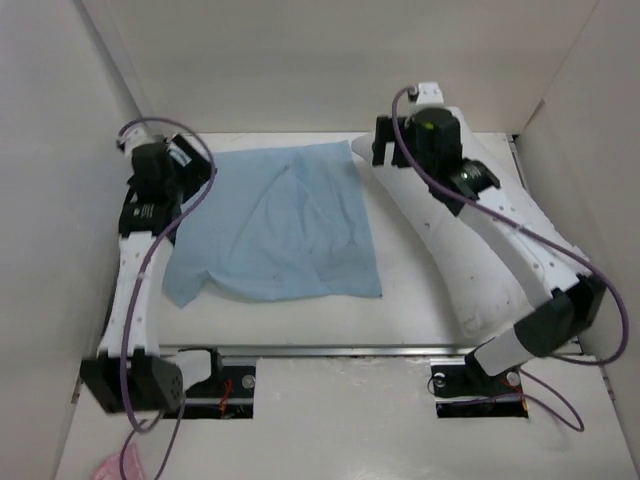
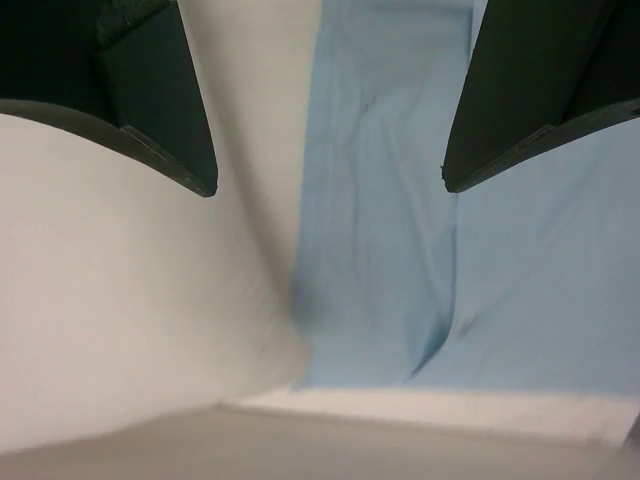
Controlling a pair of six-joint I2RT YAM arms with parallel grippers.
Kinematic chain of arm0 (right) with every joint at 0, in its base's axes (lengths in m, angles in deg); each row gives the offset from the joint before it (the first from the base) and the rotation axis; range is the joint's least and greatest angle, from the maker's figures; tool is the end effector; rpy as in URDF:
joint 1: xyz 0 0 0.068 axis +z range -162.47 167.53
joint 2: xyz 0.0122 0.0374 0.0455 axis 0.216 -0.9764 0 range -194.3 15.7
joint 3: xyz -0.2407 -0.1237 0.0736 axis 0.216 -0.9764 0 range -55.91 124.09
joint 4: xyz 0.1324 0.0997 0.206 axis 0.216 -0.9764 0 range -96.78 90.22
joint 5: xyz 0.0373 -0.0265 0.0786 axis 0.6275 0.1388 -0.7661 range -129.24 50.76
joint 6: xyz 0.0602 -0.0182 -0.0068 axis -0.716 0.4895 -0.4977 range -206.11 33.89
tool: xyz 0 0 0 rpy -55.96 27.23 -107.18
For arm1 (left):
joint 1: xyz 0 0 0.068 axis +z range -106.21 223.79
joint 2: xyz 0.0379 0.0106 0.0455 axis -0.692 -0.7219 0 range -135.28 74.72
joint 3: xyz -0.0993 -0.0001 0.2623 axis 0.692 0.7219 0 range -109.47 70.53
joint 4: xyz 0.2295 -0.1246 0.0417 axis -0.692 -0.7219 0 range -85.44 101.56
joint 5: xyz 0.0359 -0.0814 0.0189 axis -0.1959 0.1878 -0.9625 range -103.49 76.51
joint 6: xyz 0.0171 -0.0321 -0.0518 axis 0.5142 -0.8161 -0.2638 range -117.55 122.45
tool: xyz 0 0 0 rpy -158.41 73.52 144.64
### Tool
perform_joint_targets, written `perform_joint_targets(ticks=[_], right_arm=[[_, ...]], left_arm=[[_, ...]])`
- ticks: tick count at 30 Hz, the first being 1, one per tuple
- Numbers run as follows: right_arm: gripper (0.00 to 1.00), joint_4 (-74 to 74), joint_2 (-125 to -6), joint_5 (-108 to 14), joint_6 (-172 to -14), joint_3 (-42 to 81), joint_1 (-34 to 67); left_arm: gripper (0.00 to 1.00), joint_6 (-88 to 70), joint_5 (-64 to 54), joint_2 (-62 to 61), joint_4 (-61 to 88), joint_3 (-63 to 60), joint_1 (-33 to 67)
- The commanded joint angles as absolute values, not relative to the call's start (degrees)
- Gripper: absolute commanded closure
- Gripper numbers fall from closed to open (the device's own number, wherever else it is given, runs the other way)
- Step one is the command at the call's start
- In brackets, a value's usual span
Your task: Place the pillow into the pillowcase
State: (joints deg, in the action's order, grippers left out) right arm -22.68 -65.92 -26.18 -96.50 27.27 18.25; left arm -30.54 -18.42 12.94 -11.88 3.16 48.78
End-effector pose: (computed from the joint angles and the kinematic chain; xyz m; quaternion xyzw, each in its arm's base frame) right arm 0.2979 0.1641 0.4050 -0.0817 0.8189 0.1088 0.5576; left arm 0.2480 0.0259 0.3995 -0.2867 0.7553 -0.1086 0.5793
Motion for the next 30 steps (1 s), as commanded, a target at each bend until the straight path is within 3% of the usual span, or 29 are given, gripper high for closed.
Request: perform_joint_targets(ticks=[1, 6, 8, 16, 20, 23, 25, 30], right_arm=[[0.0, -32.4, -78.5, -13.7, -96.3, 40.7, 13.4], [0.0, -37.1, -94.8, -16.0, -94.5, 61.3, 4.7], [0.0, -37.1, -99.7, -16.9, -93.8, 64.1, 3.0], [0.0, -36.0, -110.2, -17.2, -90.2, 71.2, -0.1], [0.0, -36.0, -113.2, -25.4, -90.2, 70.7, -1.9], [0.0, -35.2, -113.8, -26.8, -90.2, 68.9, -1.9], [0.0, -32.7, -113.1, -26.8, -90.2, 65.3, -1.9], [0.0, -30.2, -111.8, -26.8, -90.2, 61.3, -1.9]], left_arm=[[0.0, -24.2, -18.6, -2.4, -11.8, -3.5, 41.9], [0.0, -18.7, -18.5, -29.8, -17.1, -24.0, 32.9], [0.0, -17.9, -19.1, -35.4, -19.0, -31.9, 30.8], [0.0, -17.4, -21.5, -54.2, -25.4, -43.5, 24.2], [0.0, -19.3, -20.9, -56.7, -24.9, -44.6, 23.0], [0.08, -22.3, -26.6, -57.4, -28.0, -46.2, 23.7], [0.19, -24.1, -27.3, -57.4, -29.7, -45.7, 24.8], [0.27, -26.4, -28.1, -51.4, -26.0, -39.4, 25.9]])
